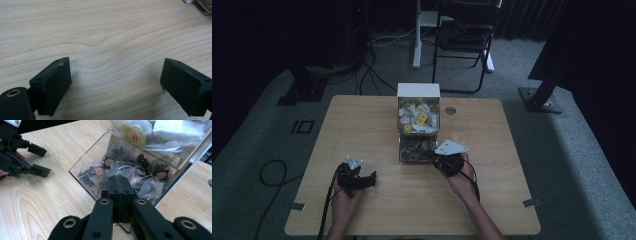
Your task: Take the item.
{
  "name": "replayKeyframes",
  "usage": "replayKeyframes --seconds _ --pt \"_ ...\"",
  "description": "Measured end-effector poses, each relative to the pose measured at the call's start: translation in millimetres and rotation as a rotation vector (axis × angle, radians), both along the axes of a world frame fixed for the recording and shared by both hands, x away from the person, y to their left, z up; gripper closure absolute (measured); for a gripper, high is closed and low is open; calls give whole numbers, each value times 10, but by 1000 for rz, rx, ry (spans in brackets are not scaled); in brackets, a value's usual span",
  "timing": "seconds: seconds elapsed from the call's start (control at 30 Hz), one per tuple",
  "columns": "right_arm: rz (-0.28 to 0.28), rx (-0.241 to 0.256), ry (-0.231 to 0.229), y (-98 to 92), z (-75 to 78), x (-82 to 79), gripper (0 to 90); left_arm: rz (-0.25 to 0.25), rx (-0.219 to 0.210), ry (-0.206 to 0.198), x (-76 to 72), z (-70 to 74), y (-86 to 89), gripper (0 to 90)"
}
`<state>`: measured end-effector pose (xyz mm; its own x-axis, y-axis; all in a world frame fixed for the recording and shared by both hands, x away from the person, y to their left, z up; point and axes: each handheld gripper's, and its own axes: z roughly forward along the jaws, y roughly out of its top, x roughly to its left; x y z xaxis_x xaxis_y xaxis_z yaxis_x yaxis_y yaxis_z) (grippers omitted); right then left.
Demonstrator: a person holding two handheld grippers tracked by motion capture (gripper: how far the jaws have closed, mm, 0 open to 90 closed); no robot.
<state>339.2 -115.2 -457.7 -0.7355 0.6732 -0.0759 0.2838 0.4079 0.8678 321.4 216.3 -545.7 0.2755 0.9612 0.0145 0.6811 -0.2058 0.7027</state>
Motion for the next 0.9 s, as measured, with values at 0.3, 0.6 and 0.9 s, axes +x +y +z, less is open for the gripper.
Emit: replayKeyframes --seconds 0.3,0.6,0.9 --pt "1 8 -17 -24 72 -41 900 0 0 0 0 0 0 107" --pt "-7 16 -31 -78 149 -74 900 -1 1 0 0 0 1 107" --pt "-25 21 -46 -170 219 -100 900 0 0 1 0 1 0 107"
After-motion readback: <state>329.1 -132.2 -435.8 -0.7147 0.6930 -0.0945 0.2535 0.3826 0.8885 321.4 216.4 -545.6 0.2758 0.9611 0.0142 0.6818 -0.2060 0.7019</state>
